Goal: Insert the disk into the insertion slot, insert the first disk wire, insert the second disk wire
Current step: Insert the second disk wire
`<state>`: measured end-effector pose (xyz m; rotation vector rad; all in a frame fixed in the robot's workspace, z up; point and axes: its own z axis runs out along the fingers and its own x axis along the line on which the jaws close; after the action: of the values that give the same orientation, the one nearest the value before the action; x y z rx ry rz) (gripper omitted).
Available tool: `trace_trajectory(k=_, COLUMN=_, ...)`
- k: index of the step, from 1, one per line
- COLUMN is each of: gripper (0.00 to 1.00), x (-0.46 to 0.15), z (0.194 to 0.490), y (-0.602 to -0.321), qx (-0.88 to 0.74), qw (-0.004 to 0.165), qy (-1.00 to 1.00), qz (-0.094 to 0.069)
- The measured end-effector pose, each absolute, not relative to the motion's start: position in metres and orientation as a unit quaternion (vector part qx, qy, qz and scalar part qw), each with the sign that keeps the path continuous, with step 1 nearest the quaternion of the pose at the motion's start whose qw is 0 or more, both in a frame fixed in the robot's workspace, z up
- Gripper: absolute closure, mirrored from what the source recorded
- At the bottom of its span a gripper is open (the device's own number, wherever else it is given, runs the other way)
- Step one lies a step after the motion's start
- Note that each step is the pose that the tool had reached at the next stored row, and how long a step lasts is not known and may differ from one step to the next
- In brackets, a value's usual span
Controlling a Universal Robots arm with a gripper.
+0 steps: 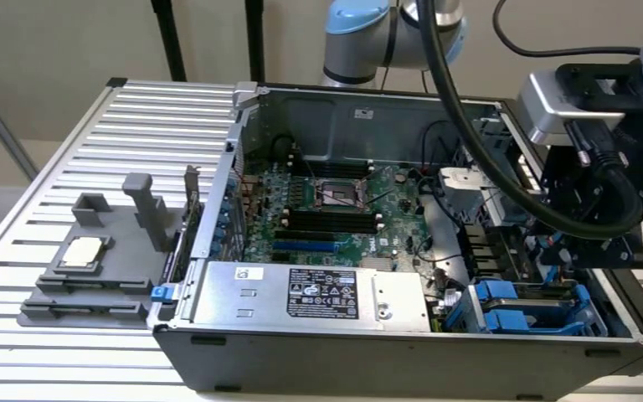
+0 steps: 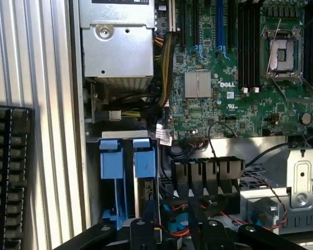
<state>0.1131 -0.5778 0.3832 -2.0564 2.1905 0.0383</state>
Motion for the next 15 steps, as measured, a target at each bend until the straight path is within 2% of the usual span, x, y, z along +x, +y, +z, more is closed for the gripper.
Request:
trace_trajectory(k=8, gripper=0.61, x=0.117, z=0.381, y=-0.564, qx=-0.685, qw=0.044, qy=0.727, qz=-0.013)
trace_trajectory(k=15, gripper=0.61, x=0.119, z=0.376, y=-0.557, qx=-0.685, qw=0.030, qy=0.727, qz=-0.023)
